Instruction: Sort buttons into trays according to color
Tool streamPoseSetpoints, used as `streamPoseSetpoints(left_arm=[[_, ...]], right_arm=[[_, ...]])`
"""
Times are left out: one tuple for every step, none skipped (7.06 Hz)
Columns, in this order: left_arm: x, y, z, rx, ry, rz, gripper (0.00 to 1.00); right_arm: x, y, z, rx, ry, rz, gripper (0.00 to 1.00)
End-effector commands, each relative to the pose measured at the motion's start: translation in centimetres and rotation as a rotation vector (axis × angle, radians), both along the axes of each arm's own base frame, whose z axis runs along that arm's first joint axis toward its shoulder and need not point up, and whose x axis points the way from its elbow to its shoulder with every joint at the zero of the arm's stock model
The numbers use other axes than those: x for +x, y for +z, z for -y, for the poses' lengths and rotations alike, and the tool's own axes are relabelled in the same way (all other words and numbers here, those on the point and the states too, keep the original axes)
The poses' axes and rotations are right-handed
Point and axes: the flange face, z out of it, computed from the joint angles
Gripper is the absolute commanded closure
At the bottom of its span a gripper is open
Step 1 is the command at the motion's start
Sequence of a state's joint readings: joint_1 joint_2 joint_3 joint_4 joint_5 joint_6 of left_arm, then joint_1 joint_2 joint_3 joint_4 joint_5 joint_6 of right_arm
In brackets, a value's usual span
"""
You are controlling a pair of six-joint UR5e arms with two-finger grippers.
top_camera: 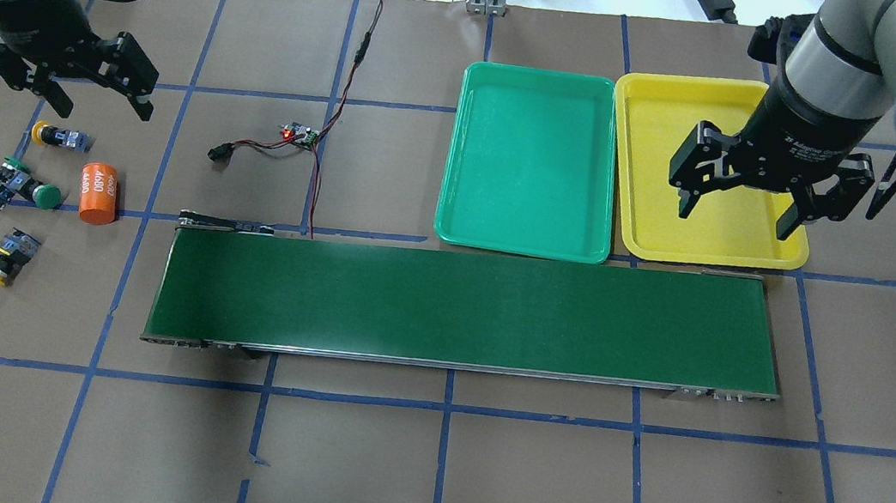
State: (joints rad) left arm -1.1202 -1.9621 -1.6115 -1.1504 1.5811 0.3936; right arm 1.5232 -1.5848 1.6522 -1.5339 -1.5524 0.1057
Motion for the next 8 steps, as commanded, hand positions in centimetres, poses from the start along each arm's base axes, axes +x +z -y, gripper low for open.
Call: streamPoseSetpoints(left_arm=[[3.7,-7.9,0.5,-0.064,0.03,0.037,0.01],[3.5,-9.2,-0.7,-0.034,0.046,0.023,0.0],[3.3,-9.9,-1.2,-0.026,0.053,0.016,0.0],[3.2,-10.7,-1.3,-0.012,0.069,0.01,0.02],[2.8,-11.5,-2.2,0.013,0.073,-0.002,0.03],[2.7,-11.0,-2.5,0.01,0.092,0.003,0.29],[2.4,-11.3,-3.0,0.027,0.098,-0.005,0.6],[2.2,-11.4,-3.4,0.037,0.081,-0.009,0.85]], right_arm=[[0.0,0.1,0.0,-0.001,0.0,0.0,0.0],[0.0,0.0,0.0,0.002,0.002,-0.003,0.0],[0.0,-0.1,0.0,0.002,0.001,0.002,0.0],[0.0,0.0,-0.1,0.0,0.003,0.0,0.0],[0.0,-0.1,0.0,0.005,0.003,-0.002,0.0],[0.0,0.0,-0.1,0.002,0.002,-0.001,0.0],[0.0,-0.1,0.0,0.003,0.003,-0.003,0.0],[-0.1,0.0,-0.1,0.002,0.002,-0.003,0.0]])
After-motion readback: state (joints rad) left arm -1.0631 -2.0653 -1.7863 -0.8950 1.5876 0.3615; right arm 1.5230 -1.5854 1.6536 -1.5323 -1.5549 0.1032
